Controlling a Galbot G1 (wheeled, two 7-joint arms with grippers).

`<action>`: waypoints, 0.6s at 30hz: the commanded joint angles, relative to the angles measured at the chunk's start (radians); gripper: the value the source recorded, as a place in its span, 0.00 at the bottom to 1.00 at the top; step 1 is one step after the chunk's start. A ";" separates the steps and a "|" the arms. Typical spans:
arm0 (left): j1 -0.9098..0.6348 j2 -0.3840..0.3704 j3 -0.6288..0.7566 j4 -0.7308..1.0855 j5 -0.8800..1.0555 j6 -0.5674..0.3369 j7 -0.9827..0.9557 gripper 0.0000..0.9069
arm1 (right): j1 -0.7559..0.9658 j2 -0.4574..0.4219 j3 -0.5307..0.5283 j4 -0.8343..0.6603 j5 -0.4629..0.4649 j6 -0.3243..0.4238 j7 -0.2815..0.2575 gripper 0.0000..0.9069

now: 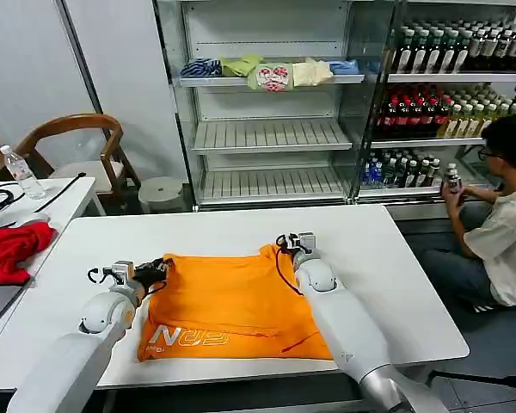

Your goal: Fold and organize the clothes.

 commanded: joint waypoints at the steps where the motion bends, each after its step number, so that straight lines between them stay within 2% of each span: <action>1: -0.010 -0.004 0.006 0.013 0.005 0.001 0.011 0.01 | 0.007 0.006 0.002 -0.013 -0.002 0.008 -0.005 0.00; 5: -0.014 -0.006 0.007 0.014 0.007 0.000 0.012 0.01 | -0.004 -0.010 -0.002 0.020 -0.015 0.034 -0.017 0.00; 6: -0.014 -0.006 0.007 0.014 0.007 0.000 0.012 0.01 | -0.008 -0.020 -0.003 0.038 -0.015 0.042 -0.020 0.07; 7: -0.015 -0.005 0.008 0.015 0.007 0.000 0.012 0.01 | -0.010 -0.028 -0.008 0.054 -0.018 0.043 -0.020 0.81; 8: -0.015 -0.005 0.010 0.015 0.007 0.000 0.013 0.01 | -0.012 -0.035 -0.010 0.063 -0.028 0.039 -0.014 1.00; 12: -0.019 -0.009 0.012 0.022 0.009 -0.001 0.015 0.01 | -0.018 -0.057 -0.013 0.078 -0.034 0.012 0.014 1.00; 17: -0.019 -0.013 0.013 0.026 0.011 -0.003 0.017 0.01 | -0.028 -0.063 -0.005 0.052 -0.037 -0.014 0.013 1.00; 18: -0.020 -0.013 0.013 0.028 0.013 -0.004 0.018 0.01 | -0.031 -0.063 -0.006 0.048 -0.036 -0.022 0.008 0.11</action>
